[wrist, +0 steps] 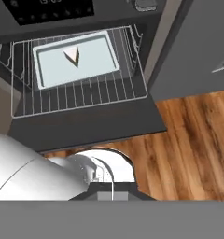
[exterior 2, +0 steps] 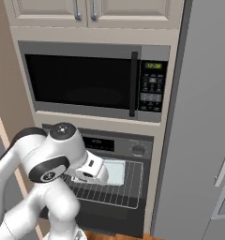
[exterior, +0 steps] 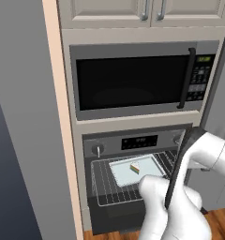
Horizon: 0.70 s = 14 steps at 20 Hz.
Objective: Take the baked cake out of the oven and place it on the plate for cooling. Then close the oven door.
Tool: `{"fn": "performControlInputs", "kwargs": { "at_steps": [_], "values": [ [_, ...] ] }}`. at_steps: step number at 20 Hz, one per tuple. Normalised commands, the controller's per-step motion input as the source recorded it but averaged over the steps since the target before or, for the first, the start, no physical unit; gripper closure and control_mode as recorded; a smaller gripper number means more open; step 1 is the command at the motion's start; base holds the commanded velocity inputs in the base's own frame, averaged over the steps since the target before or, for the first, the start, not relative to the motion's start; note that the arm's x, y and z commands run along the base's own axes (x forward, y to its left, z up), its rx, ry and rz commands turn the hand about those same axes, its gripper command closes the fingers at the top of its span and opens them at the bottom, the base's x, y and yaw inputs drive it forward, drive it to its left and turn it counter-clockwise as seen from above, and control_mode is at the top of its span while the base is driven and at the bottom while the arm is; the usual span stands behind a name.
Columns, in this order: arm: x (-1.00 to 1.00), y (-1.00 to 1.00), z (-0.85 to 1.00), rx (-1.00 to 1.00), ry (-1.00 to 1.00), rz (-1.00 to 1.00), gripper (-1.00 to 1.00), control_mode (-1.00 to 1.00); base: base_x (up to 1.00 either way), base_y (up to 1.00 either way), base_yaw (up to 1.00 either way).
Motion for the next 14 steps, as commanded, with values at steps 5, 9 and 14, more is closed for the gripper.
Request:
{"fn": "performControlInputs", "kwargs": {
  "at_steps": [5,9,14],
  "values": [
    [0.00,0.24,-0.08,-0.03,0.22,0.06,1.00,-1.00,0.00,0.00,0.00],
    [0.03,0.18,-0.45,0.02,0.00,0.06,1.00,-1.00,0.00,0.00,0.00],
    [0.34,0.38,-0.47,0.03,0.00,0.09,1.00,-1.00,0.00,0.00,0.00]
  ]
}}
